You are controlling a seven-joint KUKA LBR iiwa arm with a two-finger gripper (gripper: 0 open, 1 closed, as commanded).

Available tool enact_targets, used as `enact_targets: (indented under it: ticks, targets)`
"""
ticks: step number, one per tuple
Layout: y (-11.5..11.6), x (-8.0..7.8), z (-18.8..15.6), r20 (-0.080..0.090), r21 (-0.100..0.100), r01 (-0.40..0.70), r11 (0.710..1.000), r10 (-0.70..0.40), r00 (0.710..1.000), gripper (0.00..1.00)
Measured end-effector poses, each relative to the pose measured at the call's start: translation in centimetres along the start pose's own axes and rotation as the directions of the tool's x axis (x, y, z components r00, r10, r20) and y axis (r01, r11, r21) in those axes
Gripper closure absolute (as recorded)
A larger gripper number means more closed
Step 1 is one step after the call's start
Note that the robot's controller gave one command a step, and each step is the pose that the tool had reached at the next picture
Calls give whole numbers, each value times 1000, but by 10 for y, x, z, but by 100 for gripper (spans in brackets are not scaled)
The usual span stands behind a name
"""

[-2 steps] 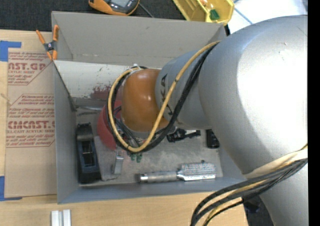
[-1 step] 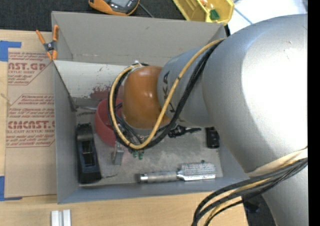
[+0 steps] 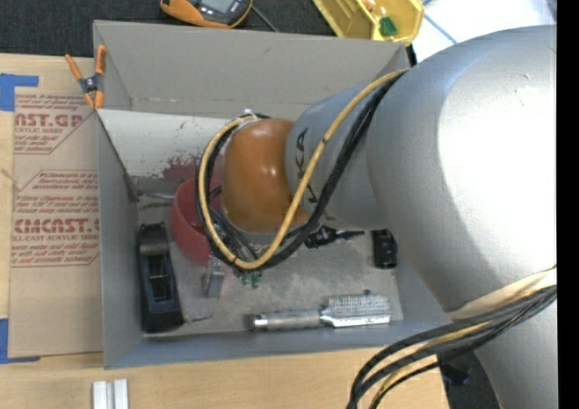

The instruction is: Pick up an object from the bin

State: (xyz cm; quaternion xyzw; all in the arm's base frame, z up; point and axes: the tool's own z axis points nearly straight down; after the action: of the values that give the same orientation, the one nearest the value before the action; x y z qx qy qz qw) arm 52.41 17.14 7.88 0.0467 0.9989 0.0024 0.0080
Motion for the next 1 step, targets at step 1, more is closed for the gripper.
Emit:
enact_targets:
  ticks: [1]
  targets:
    - [0, 0, -16, 0, 0, -2, 1000, 2, 1000, 100]
